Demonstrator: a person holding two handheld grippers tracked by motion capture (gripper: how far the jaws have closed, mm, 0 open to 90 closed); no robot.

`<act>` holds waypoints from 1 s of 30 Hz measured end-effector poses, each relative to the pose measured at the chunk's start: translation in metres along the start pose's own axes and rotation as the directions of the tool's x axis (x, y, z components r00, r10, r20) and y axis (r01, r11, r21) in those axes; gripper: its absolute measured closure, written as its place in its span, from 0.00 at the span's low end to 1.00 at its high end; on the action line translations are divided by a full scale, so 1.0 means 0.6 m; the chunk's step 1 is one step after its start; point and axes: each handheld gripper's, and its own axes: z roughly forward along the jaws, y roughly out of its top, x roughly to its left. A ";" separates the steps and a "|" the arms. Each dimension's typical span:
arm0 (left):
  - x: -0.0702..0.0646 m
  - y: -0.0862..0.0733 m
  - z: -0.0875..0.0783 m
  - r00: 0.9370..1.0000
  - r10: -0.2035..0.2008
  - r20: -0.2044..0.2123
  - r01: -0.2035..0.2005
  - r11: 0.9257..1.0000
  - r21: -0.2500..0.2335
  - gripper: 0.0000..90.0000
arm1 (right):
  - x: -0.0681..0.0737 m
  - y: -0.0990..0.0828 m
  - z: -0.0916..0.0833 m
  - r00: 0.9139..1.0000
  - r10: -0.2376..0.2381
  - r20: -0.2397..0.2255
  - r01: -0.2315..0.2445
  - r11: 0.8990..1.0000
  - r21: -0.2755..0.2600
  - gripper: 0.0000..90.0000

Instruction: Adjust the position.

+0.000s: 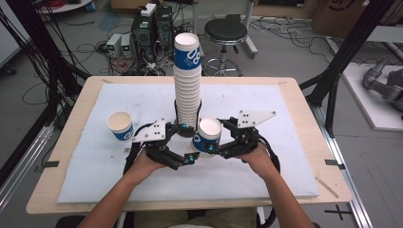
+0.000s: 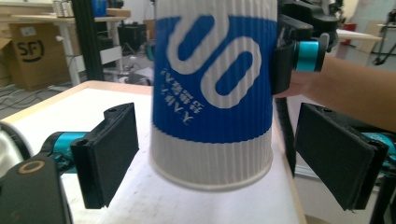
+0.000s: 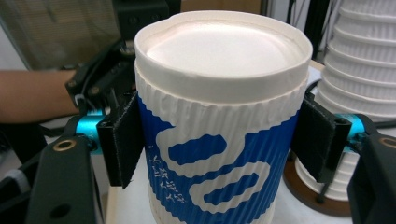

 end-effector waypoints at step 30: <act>0.002 0.008 0.000 0.999 -0.008 0.046 0.003 0.995 0.098 0.26 | -0.002 0.004 0.013 0.993 0.043 -0.106 -0.042 0.999 0.013 0.16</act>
